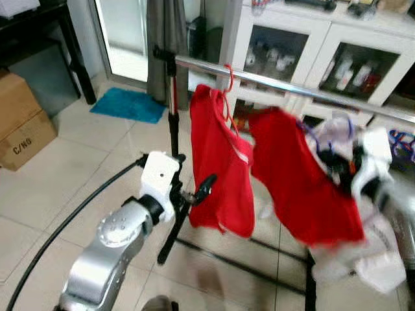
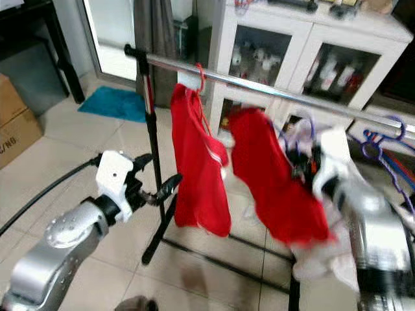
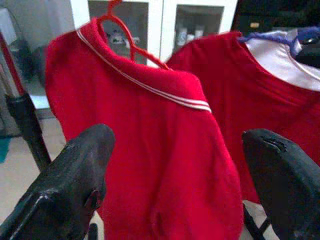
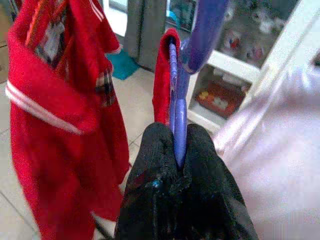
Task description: Hang hanger
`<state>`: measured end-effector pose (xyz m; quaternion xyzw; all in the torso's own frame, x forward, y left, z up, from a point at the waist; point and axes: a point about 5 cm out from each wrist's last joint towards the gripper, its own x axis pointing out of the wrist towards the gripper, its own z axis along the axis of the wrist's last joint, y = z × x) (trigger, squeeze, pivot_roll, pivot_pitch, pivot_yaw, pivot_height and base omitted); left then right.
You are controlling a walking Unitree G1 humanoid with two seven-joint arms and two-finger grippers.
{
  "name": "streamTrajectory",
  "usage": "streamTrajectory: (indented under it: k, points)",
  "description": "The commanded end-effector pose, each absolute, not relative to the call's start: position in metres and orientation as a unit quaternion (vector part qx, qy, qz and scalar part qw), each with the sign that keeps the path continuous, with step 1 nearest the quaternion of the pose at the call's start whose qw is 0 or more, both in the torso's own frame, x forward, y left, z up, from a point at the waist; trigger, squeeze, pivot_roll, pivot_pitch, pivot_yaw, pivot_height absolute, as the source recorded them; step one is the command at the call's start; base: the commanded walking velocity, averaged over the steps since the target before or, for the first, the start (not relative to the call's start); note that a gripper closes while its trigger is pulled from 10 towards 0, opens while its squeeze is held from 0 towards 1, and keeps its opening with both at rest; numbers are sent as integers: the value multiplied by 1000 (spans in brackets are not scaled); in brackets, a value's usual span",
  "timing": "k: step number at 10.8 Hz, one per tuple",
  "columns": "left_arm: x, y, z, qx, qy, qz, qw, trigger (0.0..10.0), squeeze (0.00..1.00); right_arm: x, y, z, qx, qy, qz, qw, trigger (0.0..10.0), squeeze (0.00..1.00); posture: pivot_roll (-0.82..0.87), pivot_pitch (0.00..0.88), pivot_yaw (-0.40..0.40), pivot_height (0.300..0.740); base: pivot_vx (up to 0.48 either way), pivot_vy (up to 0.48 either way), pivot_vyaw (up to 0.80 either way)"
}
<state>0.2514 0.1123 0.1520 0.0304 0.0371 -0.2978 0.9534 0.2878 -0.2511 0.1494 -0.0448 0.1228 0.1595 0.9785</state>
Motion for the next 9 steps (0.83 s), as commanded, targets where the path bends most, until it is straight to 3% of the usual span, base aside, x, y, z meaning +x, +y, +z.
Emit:
streamTrajectory:
  k: [1, 6, 7, 8, 9]
  points:
    - [252, 110, 152, 34, 33, -301, 952, 10000, 165, 284, -249, 160, -46, 102, 148, 983, 0, 0, 99, 17, -45, 740, 0, 0, 0]
    - [259, 102, 148, 43, 28, -326, 944, 10000, 161, 248, -223, 148, -15, 113, 98, 989, 0, 0, 81, 18, -17, 740, 0, 0, 0]
    - [262, 98, 151, 23, 24, -351, 936, 10000, 290, 240, -218, 144, -20, 129, 97, 987, 0, 0, 84, 17, -23, 740, 0, 0, 0]
    - [266, 93, 153, 9, 25, -377, 926, 10000, 1000, 232, -212, 145, -28, 135, 100, 985, 0, 0, 87, 13, -18, 740, 0, 0, 0]
    - [271, 90, 153, 22, 29, -405, 914, 10000, 1000, 226, -217, 144, -75, 156, 65, 983, 0, 0, 73, 11, -8, 740, 0, 0, 0]
